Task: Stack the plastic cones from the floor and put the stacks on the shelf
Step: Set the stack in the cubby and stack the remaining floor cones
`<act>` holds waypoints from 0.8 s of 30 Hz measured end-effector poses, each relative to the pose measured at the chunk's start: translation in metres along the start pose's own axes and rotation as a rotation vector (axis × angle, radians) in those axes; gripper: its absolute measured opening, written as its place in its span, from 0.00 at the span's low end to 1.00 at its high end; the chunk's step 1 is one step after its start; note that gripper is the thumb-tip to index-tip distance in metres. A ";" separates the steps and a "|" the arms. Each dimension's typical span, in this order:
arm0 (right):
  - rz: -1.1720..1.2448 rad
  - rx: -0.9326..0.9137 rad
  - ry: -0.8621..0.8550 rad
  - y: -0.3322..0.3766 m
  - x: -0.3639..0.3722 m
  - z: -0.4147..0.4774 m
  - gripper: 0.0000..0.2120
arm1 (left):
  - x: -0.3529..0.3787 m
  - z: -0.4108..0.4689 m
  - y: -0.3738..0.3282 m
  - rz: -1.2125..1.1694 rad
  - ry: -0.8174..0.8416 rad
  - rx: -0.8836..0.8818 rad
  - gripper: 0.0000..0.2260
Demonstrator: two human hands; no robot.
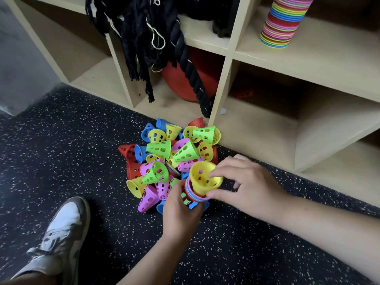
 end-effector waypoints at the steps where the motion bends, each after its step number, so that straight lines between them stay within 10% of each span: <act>1: 0.037 0.029 0.029 -0.003 0.006 0.000 0.21 | -0.001 0.000 0.000 -0.008 0.001 0.001 0.24; 7: 0.209 0.177 -0.063 -0.031 -0.009 0.003 0.08 | -0.031 0.005 0.017 0.000 -0.052 -0.051 0.26; 15: 0.063 0.385 0.299 -0.103 0.122 0.005 0.24 | -0.050 0.010 0.047 0.038 -0.133 -0.095 0.28; 24: 0.087 0.448 0.236 -0.137 0.183 -0.024 0.22 | -0.040 0.019 0.060 0.042 -0.146 -0.066 0.28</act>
Point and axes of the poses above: each hand's wrist, its own z-axis towards the middle knuckle, its own x-axis out of the palm, y = z × x, the point moved 10 cm from there along z, towards the middle knuckle, and after that the axes turned 8 degrees about x, right-handed, at the moved point
